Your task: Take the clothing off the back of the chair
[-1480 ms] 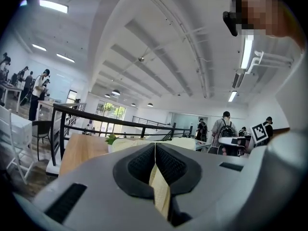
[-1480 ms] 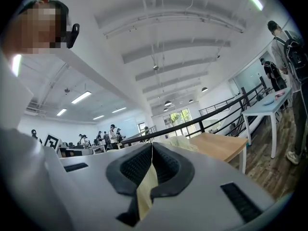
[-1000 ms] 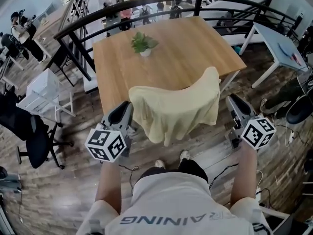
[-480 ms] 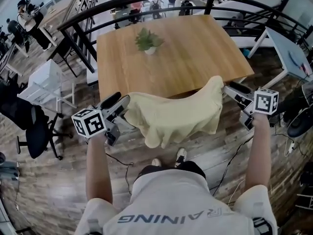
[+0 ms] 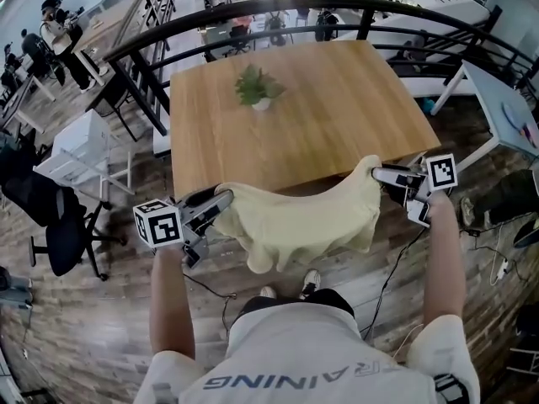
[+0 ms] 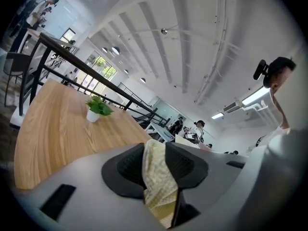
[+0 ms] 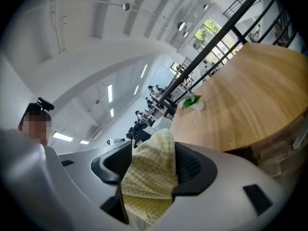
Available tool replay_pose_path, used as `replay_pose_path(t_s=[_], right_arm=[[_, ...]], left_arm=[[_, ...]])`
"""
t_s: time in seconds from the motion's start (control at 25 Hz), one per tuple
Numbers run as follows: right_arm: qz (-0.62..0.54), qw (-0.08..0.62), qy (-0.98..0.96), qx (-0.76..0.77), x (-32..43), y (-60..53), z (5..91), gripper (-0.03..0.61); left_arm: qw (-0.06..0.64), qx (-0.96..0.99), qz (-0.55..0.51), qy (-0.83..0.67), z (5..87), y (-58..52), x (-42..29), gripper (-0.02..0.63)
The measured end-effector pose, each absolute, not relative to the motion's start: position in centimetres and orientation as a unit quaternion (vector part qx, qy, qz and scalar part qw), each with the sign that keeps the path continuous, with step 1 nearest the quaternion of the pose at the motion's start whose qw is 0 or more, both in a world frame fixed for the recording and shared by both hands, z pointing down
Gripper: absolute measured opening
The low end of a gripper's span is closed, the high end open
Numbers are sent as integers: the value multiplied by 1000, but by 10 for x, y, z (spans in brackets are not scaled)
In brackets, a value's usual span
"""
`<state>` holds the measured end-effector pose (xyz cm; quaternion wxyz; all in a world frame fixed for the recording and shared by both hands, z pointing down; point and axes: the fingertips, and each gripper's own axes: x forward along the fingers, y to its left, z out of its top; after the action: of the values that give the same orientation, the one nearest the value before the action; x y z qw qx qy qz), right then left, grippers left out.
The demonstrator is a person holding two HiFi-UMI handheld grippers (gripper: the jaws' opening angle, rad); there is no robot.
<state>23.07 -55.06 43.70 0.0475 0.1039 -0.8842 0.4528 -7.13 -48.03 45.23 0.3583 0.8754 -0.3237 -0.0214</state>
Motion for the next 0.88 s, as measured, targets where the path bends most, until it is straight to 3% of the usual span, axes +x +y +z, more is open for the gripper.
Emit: replay_pose_path(t_s=[0.08,0.24,0.28,0.88], right_arm=[[441,41,-890,110,230,-549,431,256],[375,40,-908,181,238,-545,425,70],[355,42,-912,203,240,-543,422,54],[158,-55,-864,474,266,-448,355,38]], left_arm=[[337,876,-11,-345,449,-479,-75,55],[304,876,-15,-374,443,-472,-84,44],[298,876,-19,-380,440,-470,-85,44],[127,884,-33,-448,378,-424,-86,44]])
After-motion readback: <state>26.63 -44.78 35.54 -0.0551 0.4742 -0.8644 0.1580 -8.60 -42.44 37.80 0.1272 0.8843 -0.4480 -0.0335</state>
